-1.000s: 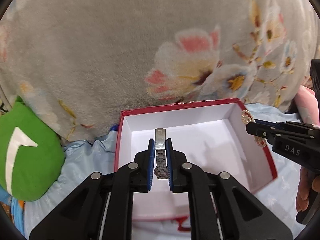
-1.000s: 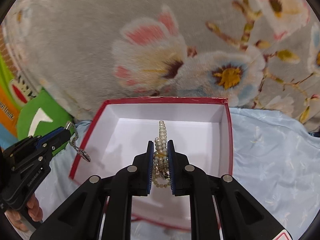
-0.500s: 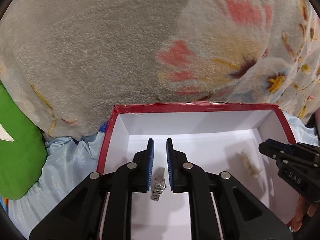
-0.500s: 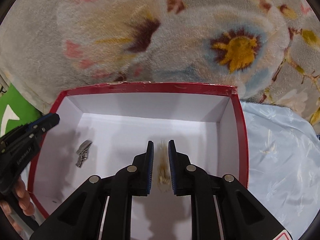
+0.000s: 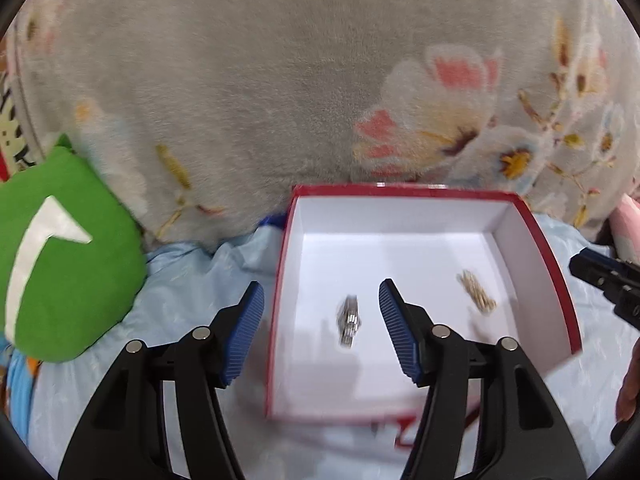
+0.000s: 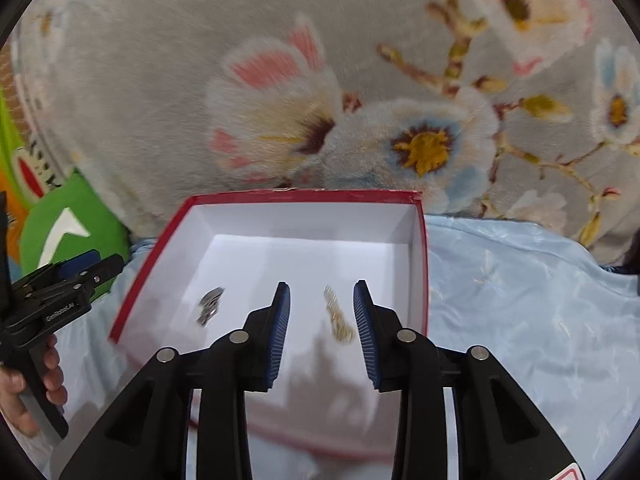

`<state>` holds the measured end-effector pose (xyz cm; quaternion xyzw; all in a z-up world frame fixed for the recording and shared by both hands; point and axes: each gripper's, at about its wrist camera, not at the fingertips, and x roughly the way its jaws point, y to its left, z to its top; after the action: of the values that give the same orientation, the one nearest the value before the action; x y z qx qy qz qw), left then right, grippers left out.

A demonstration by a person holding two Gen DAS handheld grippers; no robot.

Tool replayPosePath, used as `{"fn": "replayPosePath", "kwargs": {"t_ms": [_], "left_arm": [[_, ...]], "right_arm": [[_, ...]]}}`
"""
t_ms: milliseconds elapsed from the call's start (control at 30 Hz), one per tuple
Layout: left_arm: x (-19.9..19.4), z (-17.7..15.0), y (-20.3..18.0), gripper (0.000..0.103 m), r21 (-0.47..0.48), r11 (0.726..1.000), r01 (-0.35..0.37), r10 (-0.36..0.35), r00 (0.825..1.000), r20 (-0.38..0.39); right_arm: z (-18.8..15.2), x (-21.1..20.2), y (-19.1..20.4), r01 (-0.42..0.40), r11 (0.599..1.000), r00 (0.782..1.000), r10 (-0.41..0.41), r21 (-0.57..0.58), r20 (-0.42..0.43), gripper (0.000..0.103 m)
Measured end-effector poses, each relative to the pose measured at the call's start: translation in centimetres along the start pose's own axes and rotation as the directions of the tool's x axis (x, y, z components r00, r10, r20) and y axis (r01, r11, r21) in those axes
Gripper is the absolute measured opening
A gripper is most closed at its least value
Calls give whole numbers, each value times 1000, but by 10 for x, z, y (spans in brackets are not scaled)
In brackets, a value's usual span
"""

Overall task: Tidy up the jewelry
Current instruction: 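Withdraw both open tools from the red box back over the jewelry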

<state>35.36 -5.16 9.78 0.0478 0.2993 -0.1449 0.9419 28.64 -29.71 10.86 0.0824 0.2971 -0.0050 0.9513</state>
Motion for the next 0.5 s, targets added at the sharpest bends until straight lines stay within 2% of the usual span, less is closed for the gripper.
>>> {"fn": "replayPosePath", "kwargs": {"t_ms": [100, 233, 400, 500], "left_arm": [[-37, -32, 6, 62, 6, 1000, 18, -18, 1000, -26], [-78, -82, 7, 63, 11, 999, 37, -36, 995, -93], [-105, -147, 2, 63, -24, 995, 98, -100, 977, -190], [-117, -182, -6, 63, -50, 991, 123, -131, 965, -226]], "right_arm": [[-40, -46, 8, -17, 1000, 1000, 17, -20, -12, 36], [-95, -89, 20, -41, 998, 998, 38, -50, -57, 36], [-170, -113, 41, -29, 994, 992, 16, -103, -124, 36], [-203, -112, 50, -58, 995, 985, 43, -84, -167, 36]]}}
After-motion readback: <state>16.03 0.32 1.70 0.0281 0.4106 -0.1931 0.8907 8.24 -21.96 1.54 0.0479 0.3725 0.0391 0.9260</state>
